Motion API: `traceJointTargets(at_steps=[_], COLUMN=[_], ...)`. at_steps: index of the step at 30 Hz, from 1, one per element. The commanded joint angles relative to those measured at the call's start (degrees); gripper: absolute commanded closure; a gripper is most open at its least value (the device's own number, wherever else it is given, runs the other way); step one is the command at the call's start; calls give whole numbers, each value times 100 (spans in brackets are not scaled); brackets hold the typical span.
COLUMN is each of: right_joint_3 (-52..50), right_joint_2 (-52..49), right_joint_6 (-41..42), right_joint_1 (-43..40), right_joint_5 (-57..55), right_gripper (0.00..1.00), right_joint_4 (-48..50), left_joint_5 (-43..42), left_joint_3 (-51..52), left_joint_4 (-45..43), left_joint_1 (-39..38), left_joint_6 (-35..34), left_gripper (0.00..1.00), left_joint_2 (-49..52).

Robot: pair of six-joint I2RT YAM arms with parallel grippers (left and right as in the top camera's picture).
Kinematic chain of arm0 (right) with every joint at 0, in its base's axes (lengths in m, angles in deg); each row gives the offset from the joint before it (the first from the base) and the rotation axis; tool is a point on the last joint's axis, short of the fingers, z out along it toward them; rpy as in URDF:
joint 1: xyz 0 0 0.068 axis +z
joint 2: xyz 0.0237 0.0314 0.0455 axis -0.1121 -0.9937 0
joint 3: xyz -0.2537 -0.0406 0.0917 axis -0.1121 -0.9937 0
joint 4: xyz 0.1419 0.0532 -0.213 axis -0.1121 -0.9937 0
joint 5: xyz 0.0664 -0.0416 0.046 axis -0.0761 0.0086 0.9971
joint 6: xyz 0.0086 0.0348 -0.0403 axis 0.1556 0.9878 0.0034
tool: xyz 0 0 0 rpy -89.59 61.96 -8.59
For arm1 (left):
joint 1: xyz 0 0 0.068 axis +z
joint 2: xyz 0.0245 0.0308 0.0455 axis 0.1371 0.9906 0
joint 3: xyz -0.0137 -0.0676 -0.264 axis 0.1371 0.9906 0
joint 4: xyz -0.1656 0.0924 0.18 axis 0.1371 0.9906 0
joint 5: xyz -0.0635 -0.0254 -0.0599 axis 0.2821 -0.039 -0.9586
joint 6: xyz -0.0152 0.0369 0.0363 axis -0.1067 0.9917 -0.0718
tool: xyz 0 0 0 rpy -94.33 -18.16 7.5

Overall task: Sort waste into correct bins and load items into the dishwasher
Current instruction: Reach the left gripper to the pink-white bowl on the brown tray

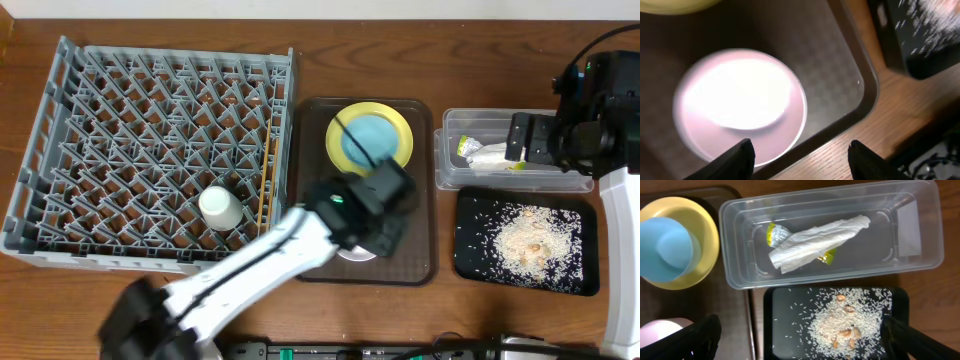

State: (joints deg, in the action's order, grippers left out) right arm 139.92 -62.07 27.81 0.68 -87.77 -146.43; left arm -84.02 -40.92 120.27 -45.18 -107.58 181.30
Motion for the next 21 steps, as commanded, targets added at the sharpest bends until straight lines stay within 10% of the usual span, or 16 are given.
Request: traceJointTargets(at_steps=[1, 21], right_joint_3=[4, 4], right_joint_2=[-13, -13], right_joint_6=[72, 72], right_joint_1=[-59, -57], right_joint_5=[13, 13], right_gripper=[1, 1], right_joint_4=[-4, -4], left_joint_5=[205, 496], left_joint_3=[24, 24], left_joint_4=[-177, -640], left_joint_1=[-334, -461], left_joint_6=[-118, -157], left_gripper=[41, 71], left_joint_2=[544, 1628])
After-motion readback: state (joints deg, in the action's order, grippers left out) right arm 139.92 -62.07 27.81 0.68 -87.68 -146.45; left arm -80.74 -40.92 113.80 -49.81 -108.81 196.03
